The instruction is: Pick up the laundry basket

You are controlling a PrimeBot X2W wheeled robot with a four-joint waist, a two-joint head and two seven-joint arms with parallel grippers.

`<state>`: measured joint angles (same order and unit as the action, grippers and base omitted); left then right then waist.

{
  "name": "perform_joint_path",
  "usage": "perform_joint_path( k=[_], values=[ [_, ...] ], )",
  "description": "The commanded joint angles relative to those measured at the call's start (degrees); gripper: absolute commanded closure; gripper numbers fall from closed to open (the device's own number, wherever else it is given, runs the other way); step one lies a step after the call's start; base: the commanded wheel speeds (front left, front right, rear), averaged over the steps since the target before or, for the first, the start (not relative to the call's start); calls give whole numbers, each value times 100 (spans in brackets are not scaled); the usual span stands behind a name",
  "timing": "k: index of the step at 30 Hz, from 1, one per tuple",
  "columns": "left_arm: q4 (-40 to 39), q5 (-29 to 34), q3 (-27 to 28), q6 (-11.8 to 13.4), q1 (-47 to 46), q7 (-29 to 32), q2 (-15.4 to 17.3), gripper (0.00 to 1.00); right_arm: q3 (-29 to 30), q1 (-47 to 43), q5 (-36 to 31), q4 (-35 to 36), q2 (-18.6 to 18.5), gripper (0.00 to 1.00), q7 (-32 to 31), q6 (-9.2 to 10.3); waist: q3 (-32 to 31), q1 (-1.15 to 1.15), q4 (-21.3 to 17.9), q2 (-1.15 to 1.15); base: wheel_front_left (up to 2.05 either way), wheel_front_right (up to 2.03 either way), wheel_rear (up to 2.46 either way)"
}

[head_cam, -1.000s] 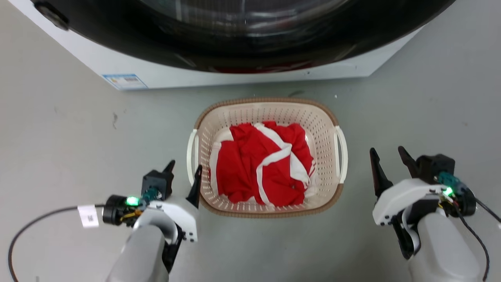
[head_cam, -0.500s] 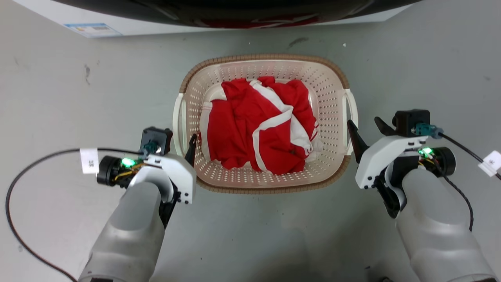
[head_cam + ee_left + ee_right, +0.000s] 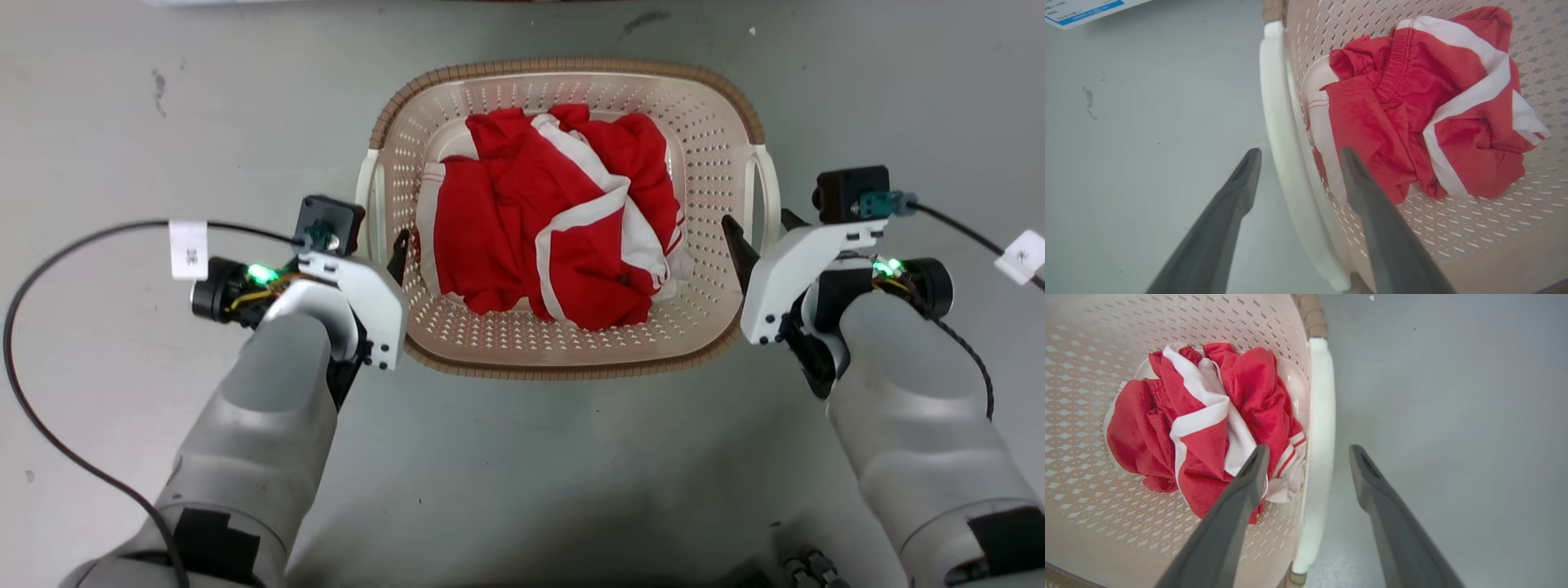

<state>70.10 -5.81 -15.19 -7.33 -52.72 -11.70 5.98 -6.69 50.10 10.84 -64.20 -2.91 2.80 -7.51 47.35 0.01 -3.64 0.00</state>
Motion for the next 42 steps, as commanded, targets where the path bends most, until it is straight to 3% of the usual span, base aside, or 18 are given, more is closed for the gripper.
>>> perform_joint_path(
  k=[1, 13, 29, 30, 31, 32, 42],
  values=[
    [27, -22, -54, -6, -125, 44, 22, 0, -3, 152, 40, -82, 6, 0, -61, 4, 70, -1, -5, 0, 0, 0, 0],
    [166, -437, -530, -9, -610, 420, -20, 0, -22, 858, -175, -734, 5, 0, -383, 4, 471, -1, 19, 0, 0, 0, 0],
    [182, -1041, -1077, -10, -761, 503, -40, 0, 360, 1018, -722, -929, 0, 0, -426, 4, 713, -1, 119, 0, 0, 0, 0],
    [184, -1077, -1113, -10, -752, 520, -46, 30, 378, 1022, -750, -933, 1, 61, -419, 4, 716, -1, 125, 0, 0, 0, 0],
    [184, -1130, -1148, -10, -738, 553, -57, 79, 393, 1026, -760, -933, 1, 100, -413, 4, 719, -1, 131, 0, 0, 0, 0],
    [174, -1183, -1186, -11, -719, 580, -71, 100, 407, 1024, -772, -935, 2, 100, -410, 4, 720, -1, 138, 0, 0, 0, 0],
    [56, -1620, -1636, -12, -567, 718, 9, 100, 445, 925, -851, -943, -21, 100, -427, 5, 651, -1, 180, 0, 0, 0, 0]
  ],
)
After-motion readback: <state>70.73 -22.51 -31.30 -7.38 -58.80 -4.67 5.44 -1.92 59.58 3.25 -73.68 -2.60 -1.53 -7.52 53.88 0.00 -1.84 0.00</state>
